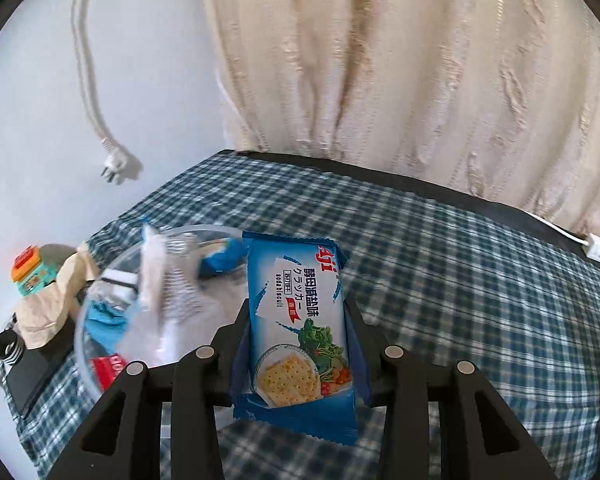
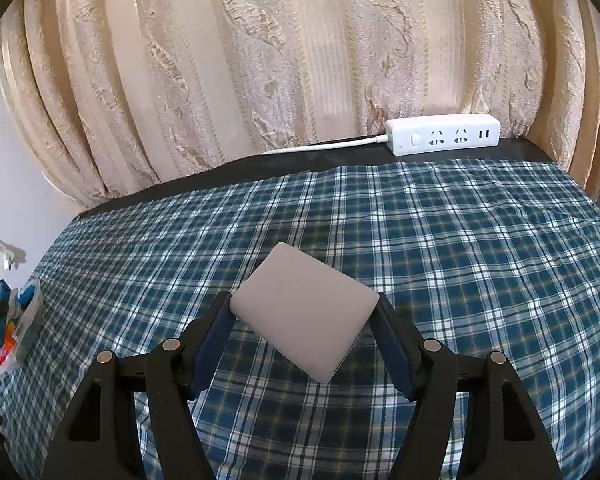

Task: Organize objects
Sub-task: 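Carry the blue cracker packet with the left gripper into the bowl and release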

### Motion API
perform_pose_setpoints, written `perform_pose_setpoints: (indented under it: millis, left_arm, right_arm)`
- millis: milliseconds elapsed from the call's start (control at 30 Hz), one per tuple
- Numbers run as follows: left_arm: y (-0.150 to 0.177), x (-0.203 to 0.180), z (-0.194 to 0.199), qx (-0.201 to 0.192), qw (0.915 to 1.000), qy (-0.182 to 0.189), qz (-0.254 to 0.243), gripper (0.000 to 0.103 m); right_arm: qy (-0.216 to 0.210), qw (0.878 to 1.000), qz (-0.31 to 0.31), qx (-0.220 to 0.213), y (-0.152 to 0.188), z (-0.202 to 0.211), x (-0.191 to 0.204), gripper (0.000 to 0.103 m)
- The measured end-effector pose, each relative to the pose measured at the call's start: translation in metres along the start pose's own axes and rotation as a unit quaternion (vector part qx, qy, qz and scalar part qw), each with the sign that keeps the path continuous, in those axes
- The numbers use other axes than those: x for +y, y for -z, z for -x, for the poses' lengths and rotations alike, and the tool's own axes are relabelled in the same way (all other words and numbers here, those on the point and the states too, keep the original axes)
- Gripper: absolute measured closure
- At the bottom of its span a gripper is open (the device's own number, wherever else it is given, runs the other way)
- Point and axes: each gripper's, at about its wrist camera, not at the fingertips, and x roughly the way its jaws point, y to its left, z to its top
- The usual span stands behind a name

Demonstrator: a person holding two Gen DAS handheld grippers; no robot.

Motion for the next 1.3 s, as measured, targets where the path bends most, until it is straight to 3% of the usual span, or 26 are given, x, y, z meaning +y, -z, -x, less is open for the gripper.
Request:
perform_pose_setpoints:
  millis: [133,300,533,600,633,700,733,767,900,933,1100,1133,1167,1300]
  left_arm:
    - [0.002,0.018,0.003,-0.003,0.9999,-0.009,0.012,0.059]
    - [0.002,0.046,0.009,-0.012,0.9990,-0.025,0.034,0.059]
    - [0.002,0.088,0.003,-0.005,0.9967,-0.039,0.072,0.059]
    - [0.003,0.097,0.000,-0.003,0.9961,-0.044,0.077,0.059]
    - [0.003,0.101,-0.002,-0.003,0.9960,-0.042,0.079,0.059]
    - [0.005,0.109,-0.006,-0.002,0.9958,-0.038,0.083,0.059]
    - [0.005,0.110,-0.008,-0.001,0.9957,-0.037,0.085,0.059]
    - [0.006,0.114,-0.011,0.000,0.9954,-0.031,0.091,0.059]
    - [0.007,0.122,-0.018,-0.006,0.9953,-0.014,0.096,0.059]
    - [0.006,0.124,-0.019,-0.008,0.9952,-0.010,0.097,0.059]
    - [0.003,0.129,-0.024,-0.022,0.9948,0.014,0.099,0.058]
    - [0.002,0.129,-0.025,-0.023,0.9946,0.020,0.099,0.057]
    - [0.002,0.130,-0.025,-0.025,0.9944,0.027,0.099,0.055]
    - [0.005,0.131,-0.027,-0.035,0.9923,0.041,0.112,0.018]
  right_arm:
    - [-0.001,1.000,0.007,-0.003,-0.004,-0.010,0.024,0.034]
    - [-0.002,1.000,0.007,-0.006,0.001,0.002,0.006,0.034]
    - [-0.005,1.000,0.013,-0.010,0.002,-0.004,0.017,0.034]
    - [-0.006,1.000,0.012,-0.011,0.003,0.009,-0.002,0.034]
    - [-0.006,1.000,0.012,-0.011,0.001,0.003,0.009,0.034]
    - [-0.006,1.000,0.012,-0.011,0.001,0.023,-0.023,0.034]
    - [-0.006,1.000,0.012,-0.012,-0.002,0.012,-0.005,0.034]
    - [-0.006,1.000,0.011,-0.012,0.002,0.024,-0.031,0.034]
    - [-0.008,1.000,0.014,-0.017,-0.009,-0.005,0.017,0.034]
    - [-0.007,1.000,0.014,-0.019,0.003,0.011,0.000,0.034]
    - [-0.006,1.000,0.023,-0.019,0.010,0.010,0.004,0.034]
    - [-0.009,0.999,0.025,-0.020,0.011,0.032,-0.023,0.034]
    - [-0.014,0.999,0.028,-0.021,0.012,0.036,-0.021,0.033]
    - [-0.045,0.998,0.040,-0.023,0.007,0.031,0.034,0.033]
